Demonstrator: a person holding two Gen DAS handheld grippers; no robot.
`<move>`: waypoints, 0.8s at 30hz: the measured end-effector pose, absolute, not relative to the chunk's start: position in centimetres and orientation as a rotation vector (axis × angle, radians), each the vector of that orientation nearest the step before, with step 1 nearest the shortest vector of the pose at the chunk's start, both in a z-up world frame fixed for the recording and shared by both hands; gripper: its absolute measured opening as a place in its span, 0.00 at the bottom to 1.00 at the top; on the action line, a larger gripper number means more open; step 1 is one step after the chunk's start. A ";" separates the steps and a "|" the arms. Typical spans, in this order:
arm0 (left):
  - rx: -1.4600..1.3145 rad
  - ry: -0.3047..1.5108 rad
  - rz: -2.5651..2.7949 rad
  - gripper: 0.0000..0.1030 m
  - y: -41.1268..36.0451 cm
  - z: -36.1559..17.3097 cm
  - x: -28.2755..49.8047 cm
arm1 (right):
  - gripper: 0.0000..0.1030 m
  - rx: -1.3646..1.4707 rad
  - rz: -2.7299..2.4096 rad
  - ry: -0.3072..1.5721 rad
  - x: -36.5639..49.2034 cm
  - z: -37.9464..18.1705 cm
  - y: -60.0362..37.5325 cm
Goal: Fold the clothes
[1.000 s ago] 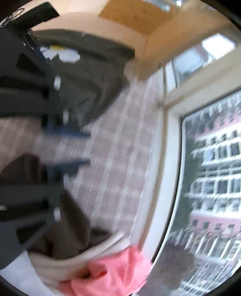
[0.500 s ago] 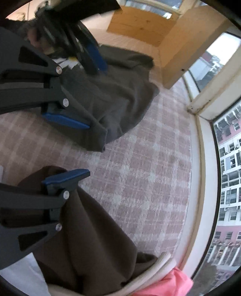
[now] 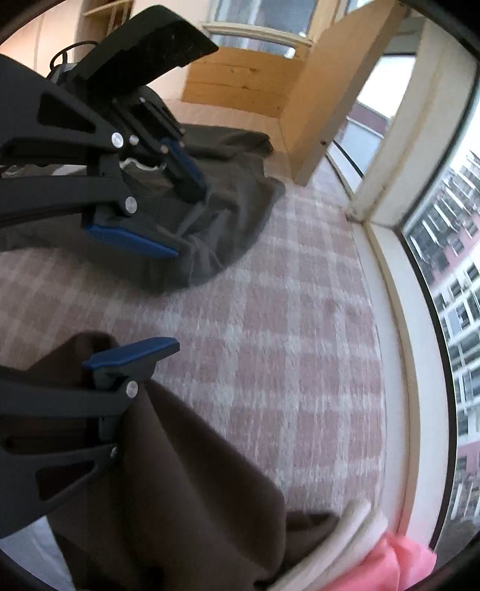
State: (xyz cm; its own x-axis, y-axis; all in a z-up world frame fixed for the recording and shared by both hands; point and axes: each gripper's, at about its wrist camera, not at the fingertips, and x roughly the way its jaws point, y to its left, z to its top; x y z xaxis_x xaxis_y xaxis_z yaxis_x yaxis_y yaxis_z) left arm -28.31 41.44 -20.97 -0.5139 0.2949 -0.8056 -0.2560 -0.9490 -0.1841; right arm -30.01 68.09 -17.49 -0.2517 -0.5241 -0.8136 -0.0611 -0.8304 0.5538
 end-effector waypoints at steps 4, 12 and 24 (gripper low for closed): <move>-1.263 -0.069 2.608 0.06 40.5 -19.6 -27.6 | 0.45 1.714 -2.127 -0.667 -30.3 -17.9 66.7; -1.447 -0.064 2.765 0.09 36.7 -21.7 -29.8 | 0.36 1.679 -2.115 -0.587 -30.8 -17.8 64.3; -1.444 0.009 2.408 0.52 37.0 -19.4 -18.1 | 0.20 1.730 -2.328 -0.309 -30.5 -17.4 63.1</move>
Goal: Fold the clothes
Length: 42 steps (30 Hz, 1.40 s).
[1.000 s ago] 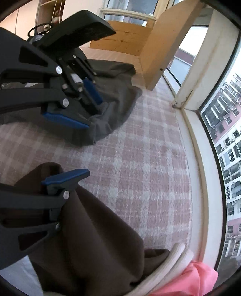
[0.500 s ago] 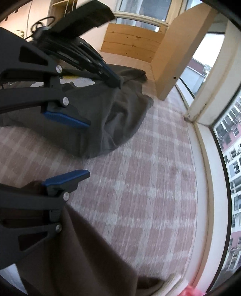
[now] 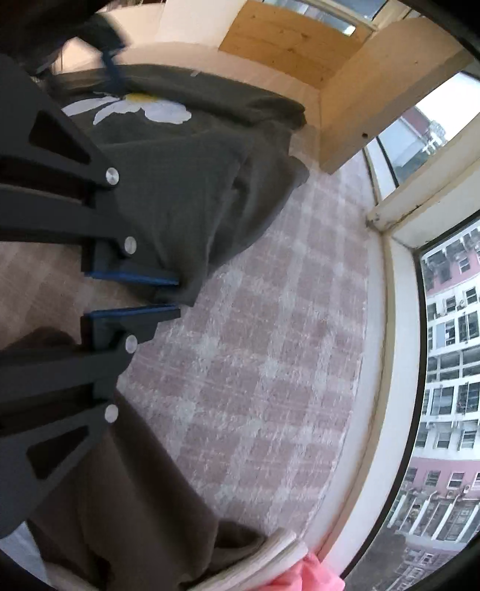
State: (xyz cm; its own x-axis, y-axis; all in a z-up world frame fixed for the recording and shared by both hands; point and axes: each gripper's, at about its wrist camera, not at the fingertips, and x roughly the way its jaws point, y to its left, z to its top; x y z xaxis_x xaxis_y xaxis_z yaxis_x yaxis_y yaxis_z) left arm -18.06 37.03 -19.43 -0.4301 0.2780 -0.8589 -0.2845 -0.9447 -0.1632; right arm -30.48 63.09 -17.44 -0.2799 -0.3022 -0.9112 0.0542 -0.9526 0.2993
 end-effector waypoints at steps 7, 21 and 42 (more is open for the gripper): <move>-1.481 -0.015 2.261 0.48 39.8 -22.0 -12.1 | 0.47 1.753 -2.297 -0.323 -27.6 -15.4 62.1; -1.446 -0.272 2.255 0.25 42.1 -23.5 -14.1 | 0.43 1.754 -2.220 -0.481 -29.0 -16.8 62.3; -1.389 -0.218 2.269 0.29 35.0 -18.6 -8.3 | 0.16 1.703 -2.205 -0.206 -25.1 -13.7 60.6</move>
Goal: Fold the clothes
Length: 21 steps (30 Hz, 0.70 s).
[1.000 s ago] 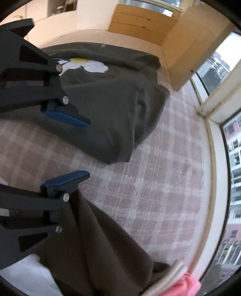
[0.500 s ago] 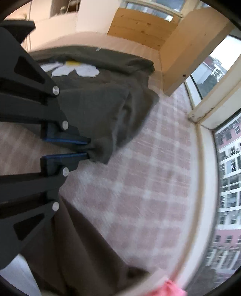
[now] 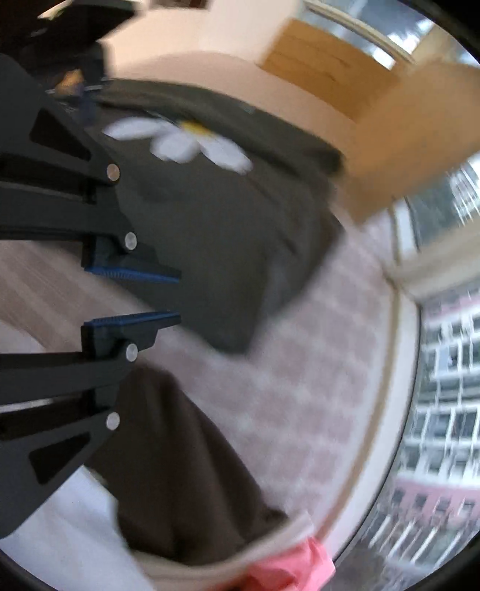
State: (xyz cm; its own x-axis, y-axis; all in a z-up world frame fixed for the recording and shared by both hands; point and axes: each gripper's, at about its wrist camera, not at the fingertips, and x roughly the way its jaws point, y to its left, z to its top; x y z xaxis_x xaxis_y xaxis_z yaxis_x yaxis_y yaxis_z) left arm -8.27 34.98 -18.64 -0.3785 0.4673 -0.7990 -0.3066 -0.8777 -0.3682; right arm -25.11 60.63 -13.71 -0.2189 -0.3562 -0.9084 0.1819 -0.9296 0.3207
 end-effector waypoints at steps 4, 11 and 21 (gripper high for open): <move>-1.502 -0.195 2.283 0.29 31.8 -18.8 -5.3 | 0.29 1.734 -2.083 -0.250 -21.6 -14.6 59.0; -1.536 -0.280 2.124 0.29 34.0 -20.6 1.2 | 0.31 1.765 -2.106 -0.074 -15.7 -16.5 55.5; -1.499 -0.283 2.264 0.31 28.9 -19.6 7.0 | 0.31 1.551 -2.298 -0.301 -1.0 -11.1 57.6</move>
State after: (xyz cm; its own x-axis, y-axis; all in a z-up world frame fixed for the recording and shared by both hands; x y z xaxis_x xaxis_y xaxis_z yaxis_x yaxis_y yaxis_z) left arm 6.95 28.94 -19.60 -0.3389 0.4405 -0.8313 -0.2225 -0.8961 -0.3842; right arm -1.02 57.60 -11.09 -0.3388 -0.4017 -0.8508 0.1686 -0.9156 0.3651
